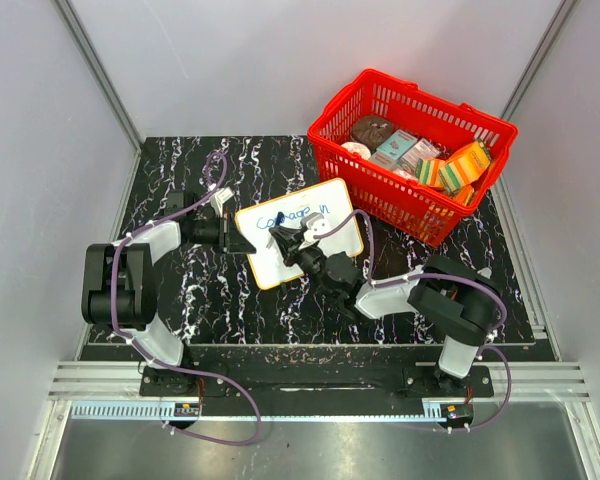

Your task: Write a sentence on the whiteboard

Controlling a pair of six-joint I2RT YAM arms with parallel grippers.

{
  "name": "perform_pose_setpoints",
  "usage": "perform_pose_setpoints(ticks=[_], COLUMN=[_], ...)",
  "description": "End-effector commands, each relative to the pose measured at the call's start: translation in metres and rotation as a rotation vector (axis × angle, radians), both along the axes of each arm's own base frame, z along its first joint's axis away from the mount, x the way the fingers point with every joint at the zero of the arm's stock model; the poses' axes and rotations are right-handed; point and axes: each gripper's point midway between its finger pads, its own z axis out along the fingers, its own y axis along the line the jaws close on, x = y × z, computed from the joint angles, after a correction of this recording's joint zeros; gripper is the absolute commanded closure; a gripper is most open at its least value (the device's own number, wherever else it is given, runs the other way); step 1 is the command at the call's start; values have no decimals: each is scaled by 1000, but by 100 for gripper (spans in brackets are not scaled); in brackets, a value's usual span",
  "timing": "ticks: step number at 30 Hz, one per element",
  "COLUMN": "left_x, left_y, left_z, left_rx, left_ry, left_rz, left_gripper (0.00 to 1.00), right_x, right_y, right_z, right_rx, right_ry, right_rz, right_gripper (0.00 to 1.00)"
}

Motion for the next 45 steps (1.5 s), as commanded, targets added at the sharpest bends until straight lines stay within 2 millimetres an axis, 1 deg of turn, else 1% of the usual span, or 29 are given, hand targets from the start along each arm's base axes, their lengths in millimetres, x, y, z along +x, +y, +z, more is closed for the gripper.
perform_pose_setpoints(ticks=[1,15,18,24,27,31,37,40,45], left_x=[27,26,26,26,25,25,25,24,24], left_y=[25,25,24,24,24,24,24,24,24], left_z=[-21,-20,-19,-19,-20,-20,-19,-19,-20], left_rx=[177,176,175,175,174,174,174,174,174], left_ry=[-103,-109,-111,-111,-109,-110,-118,-121,-114], left_rz=[73,67,67,66,65,62,61,58,59], left_gripper=[100,100,100,100,100,100,100,100,100], right_x=[-7,0,4,11,16,21,24,27,24], right_y=[4,11,12,7,1,-6,-5,-5,6], right_z=[51,49,41,38,38,37,35,40,42], right_rx=[188,233,218,210,219,185,181,194,191], right_ry=[-109,-85,-77,-72,-60,-79,-82,-88,-102], right_rz=[13,-1,-18,-69,-111,-163,-179,-192,-139], right_gripper=[100,100,100,100,100,100,100,100,100])
